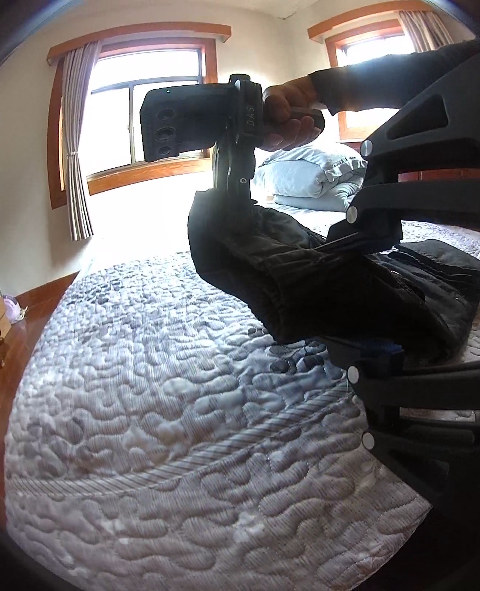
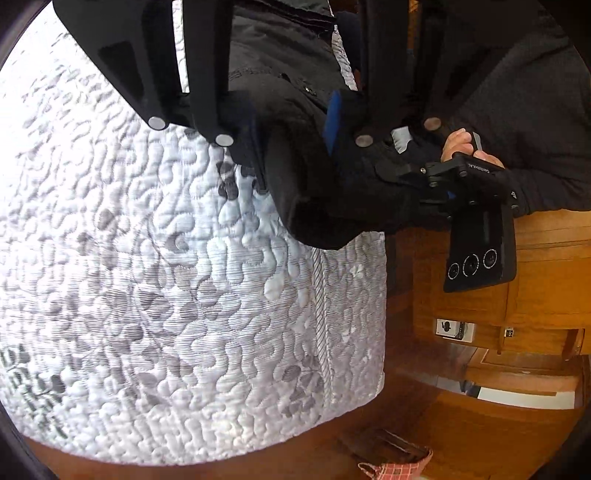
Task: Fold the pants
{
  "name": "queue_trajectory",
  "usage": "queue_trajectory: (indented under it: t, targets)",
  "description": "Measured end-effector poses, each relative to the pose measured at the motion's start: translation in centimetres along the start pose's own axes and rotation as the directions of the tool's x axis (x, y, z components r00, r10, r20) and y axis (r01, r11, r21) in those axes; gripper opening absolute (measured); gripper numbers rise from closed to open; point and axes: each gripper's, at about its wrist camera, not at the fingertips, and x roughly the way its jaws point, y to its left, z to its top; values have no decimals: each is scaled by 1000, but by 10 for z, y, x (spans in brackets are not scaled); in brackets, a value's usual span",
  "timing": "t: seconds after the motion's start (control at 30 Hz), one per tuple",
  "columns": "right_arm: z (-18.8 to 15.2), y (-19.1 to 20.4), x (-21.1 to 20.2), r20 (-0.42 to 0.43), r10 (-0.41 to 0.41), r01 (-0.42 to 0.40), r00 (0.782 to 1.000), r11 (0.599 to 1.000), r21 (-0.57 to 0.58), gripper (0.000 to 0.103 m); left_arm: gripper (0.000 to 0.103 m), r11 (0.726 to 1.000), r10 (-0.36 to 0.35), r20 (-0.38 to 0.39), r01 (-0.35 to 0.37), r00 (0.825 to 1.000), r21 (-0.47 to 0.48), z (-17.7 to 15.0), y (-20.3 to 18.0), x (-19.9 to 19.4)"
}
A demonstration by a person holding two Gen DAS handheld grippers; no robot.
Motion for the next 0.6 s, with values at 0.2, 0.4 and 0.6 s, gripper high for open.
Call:
queue_trajectory:
  t: [0.2, 0.4, 0.6]
  targets:
    - [-35, 29, -35, 45, -73, 74, 996, 997, -11, 24, 34, 993, 12, 2, -12, 1000, 116, -2, -51, 4]
    - [-71, 54, -61, 90, -129, 130, 988, 991, -9, 23, 34, 979, 5, -5, -4, 1000, 205, -29, -78, -9]
    - [-110, 74, -84, 137, -172, 173, 975, 985, 11, 23, 34, 955, -6, -14, 10, 1000, 297, -57, -110, -19]
